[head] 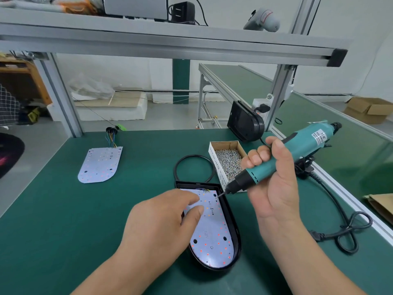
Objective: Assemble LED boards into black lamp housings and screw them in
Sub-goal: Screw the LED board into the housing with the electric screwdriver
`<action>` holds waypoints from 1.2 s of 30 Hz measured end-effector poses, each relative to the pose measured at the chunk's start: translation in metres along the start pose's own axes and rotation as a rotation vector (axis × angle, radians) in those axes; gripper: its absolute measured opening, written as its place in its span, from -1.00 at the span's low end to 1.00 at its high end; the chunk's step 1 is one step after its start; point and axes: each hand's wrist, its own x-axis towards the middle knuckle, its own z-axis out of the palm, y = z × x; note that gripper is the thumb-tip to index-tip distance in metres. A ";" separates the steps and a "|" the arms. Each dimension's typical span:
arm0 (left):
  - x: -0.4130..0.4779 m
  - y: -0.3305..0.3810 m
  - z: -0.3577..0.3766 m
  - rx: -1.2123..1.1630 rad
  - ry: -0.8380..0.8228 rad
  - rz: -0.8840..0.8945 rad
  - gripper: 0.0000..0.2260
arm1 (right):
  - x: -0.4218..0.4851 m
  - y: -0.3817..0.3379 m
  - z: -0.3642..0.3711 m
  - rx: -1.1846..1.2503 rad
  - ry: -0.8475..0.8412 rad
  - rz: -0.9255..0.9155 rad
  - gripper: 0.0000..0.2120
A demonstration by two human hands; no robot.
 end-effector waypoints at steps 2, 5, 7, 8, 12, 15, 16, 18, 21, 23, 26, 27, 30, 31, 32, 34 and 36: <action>-0.002 0.000 0.001 0.082 -0.028 0.129 -0.72 | 0.004 0.000 -0.004 -0.022 0.030 -0.019 -0.94; -0.005 0.003 0.007 0.229 -0.148 0.280 -0.63 | 0.011 0.001 -0.011 -0.071 0.068 -0.052 -0.88; -0.006 0.003 0.008 0.331 -0.167 0.344 -0.62 | 0.014 0.003 -0.015 -0.111 0.075 -0.075 -0.89; -0.006 0.004 0.007 0.374 -0.171 0.364 -0.61 | 0.016 0.004 -0.017 -0.131 0.077 -0.079 -0.90; -0.004 0.007 0.001 0.453 -0.218 0.383 -0.59 | 0.018 0.010 -0.022 -0.196 0.064 -0.061 -0.89; -0.003 0.011 -0.002 0.471 -0.293 0.360 -0.57 | 0.018 0.014 -0.022 -0.227 0.027 -0.065 -0.90; -0.003 0.012 -0.001 0.462 -0.309 0.359 -0.56 | 0.017 0.015 -0.021 -0.242 0.016 -0.070 -0.91; -0.005 0.010 0.003 0.442 -0.276 0.362 -0.52 | 0.016 0.017 -0.019 -0.267 0.004 -0.080 -0.92; -0.005 0.009 0.004 0.460 -0.297 0.347 -0.47 | 0.014 0.019 -0.016 -0.281 0.006 -0.076 -0.93; -0.004 0.009 0.004 0.473 -0.320 0.349 -0.47 | 0.013 0.020 -0.016 -0.295 0.004 -0.076 -0.93; -0.003 0.011 0.004 0.498 -0.347 0.337 -0.49 | 0.013 0.022 -0.016 -0.312 -0.015 -0.073 -0.92; -0.003 0.011 0.004 0.502 -0.362 0.329 -0.50 | 0.013 0.022 -0.017 -0.316 -0.022 -0.073 -0.90; -0.004 0.012 0.003 0.497 -0.372 0.332 -0.52 | 0.013 0.024 -0.018 -0.345 -0.042 -0.081 -0.89; -0.003 0.012 0.003 0.493 -0.359 0.340 -0.52 | 0.013 0.024 -0.018 -0.357 -0.049 -0.083 -0.90; -0.003 0.012 0.003 0.476 -0.345 0.346 -0.52 | 0.013 0.025 -0.018 -0.369 -0.056 -0.084 -0.91; -0.003 0.011 0.002 0.444 -0.317 0.352 -0.51 | 0.013 0.025 -0.017 -0.392 -0.078 -0.083 -0.92; -0.005 0.011 0.003 0.442 -0.293 0.367 -0.53 | 0.013 0.026 -0.016 -0.412 -0.107 -0.072 -0.92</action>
